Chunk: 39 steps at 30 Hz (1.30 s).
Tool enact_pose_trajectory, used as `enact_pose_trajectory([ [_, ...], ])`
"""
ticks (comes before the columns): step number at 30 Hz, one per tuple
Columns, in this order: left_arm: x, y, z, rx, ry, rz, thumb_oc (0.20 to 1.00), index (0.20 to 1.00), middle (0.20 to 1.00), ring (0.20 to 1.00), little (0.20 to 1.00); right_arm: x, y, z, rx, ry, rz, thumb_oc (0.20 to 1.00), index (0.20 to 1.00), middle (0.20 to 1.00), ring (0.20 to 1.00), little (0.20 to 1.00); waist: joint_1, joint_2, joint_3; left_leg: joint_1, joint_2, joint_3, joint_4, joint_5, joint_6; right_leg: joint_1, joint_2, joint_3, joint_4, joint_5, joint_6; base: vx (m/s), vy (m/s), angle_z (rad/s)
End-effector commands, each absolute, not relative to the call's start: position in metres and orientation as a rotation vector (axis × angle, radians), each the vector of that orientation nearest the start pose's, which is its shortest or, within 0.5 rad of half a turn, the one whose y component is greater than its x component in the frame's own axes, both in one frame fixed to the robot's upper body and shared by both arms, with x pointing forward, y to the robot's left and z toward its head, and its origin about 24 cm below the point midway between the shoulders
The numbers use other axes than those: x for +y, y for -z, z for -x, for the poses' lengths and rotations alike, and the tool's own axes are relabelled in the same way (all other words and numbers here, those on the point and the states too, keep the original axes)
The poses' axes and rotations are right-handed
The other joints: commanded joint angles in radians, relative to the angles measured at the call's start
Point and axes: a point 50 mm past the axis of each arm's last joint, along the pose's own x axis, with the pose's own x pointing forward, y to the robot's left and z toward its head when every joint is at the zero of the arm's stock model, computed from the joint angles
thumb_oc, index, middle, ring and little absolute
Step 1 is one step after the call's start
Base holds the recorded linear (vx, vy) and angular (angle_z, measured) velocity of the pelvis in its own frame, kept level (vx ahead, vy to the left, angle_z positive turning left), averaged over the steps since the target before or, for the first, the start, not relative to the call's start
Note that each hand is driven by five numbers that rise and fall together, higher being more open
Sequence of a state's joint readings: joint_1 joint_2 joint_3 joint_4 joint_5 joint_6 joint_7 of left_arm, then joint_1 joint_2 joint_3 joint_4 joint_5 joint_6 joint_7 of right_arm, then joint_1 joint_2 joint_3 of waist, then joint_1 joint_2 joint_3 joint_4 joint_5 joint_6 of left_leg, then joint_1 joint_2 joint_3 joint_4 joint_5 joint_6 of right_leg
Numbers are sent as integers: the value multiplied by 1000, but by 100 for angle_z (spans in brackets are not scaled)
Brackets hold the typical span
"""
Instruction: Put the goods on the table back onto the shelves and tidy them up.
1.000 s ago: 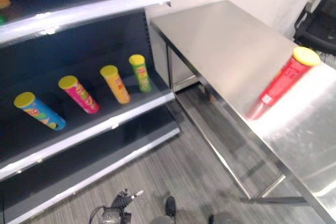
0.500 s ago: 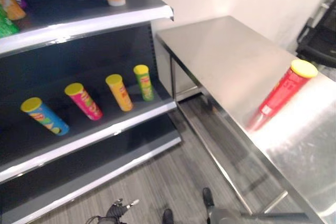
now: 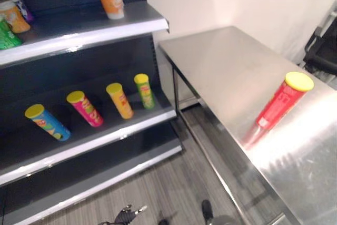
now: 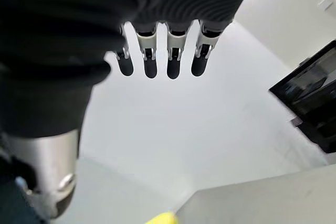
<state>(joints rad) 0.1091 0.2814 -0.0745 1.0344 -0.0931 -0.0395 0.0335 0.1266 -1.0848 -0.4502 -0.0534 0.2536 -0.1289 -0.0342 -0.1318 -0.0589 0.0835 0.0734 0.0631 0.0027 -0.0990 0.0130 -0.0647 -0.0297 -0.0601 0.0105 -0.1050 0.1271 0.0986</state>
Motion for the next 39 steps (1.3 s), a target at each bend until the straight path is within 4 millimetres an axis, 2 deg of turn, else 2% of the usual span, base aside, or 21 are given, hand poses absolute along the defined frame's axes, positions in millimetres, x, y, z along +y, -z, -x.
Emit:
enact_pose_trajectory([
  [1,270,140,-104,1063,-148,-321,1000,1000,1000,1000,1000,-350,-263,-225,-415,250,860,1000,1000,1000,1000,1000,26,-19,14,-29,18,47,63,-72,-46,76,-45,4,40,-193,40,26,-18,14],
  [6,266,145,-95,1096,-119,-326,1000,1000,1000,1000,1000,-342,-258,-228,-370,118,810,1000,1000,1000,1000,1000,31,-18,11,-20,23,53,55,-69,-52,84,-51,-11,43,-198,39,15,-16,7],
  [10,263,147,-91,1115,-99,-328,1000,1000,1000,1000,1000,-345,-250,-232,-279,79,857,1000,1000,1000,1000,1000,34,-18,9,-16,26,55,51,-65,-56,93,-55,-23,41,-199,39,3,-5,3],
  [21,258,148,-92,1111,-71,-342,1000,1000,1000,1000,1000,-351,-228,-252,-121,38,926,1000,1000,1000,1000,1000,57,-15,12,-5,31,51,42,-60,-60,108,-61,-47,39,-202,37,3,-13,5],
  [34,255,150,-88,1121,-70,-336,1000,1000,1000,1000,1000,-345,-223,-276,-83,6,922,1000,1000,1000,1000,1000,81,-18,17,-6,34,36,34,-49,-65,118,-61,-70,39,-206,35,5,-12,5],
  [39,254,151,-87,1127,-69,-326,1000,1000,1000,1000,1000,-353,-216,-278,10,-5,949,1000,1000,1000,1000,1000,90,-21,20,-11,38,24,31,-43,-70,118,-60,-82,42,-209,32,10,-24,14],
])
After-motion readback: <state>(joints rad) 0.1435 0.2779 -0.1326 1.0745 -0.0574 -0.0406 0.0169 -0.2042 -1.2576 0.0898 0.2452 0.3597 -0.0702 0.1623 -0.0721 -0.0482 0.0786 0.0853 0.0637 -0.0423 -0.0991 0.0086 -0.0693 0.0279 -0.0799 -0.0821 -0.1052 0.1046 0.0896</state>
